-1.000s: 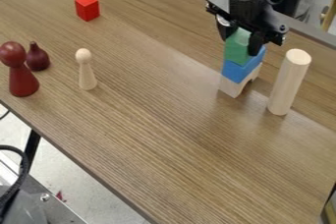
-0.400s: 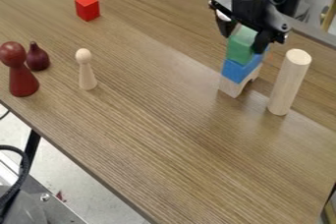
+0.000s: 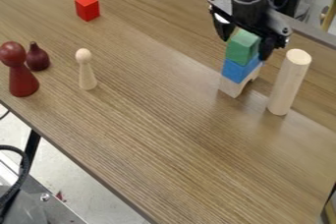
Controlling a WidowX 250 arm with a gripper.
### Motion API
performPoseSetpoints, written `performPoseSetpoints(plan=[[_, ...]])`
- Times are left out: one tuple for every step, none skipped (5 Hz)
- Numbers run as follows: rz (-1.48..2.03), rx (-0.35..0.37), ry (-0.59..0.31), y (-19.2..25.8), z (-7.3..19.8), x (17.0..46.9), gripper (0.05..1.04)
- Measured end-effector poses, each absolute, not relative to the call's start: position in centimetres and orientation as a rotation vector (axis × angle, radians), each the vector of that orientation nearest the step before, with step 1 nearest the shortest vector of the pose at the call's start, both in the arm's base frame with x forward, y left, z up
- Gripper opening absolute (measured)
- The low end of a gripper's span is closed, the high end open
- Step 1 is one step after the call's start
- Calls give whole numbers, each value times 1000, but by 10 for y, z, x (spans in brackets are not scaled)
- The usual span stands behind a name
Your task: Put the green block on top of the blue block
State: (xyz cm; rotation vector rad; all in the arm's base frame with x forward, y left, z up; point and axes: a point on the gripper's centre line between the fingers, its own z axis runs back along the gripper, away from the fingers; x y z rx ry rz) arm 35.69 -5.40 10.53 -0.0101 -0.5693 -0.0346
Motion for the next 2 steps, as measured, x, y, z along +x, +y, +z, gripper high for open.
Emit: performPoseSetpoints(plan=[[4,-48,-656,-44,145,353,999],[27,52,-645,-24,169,349,999]])
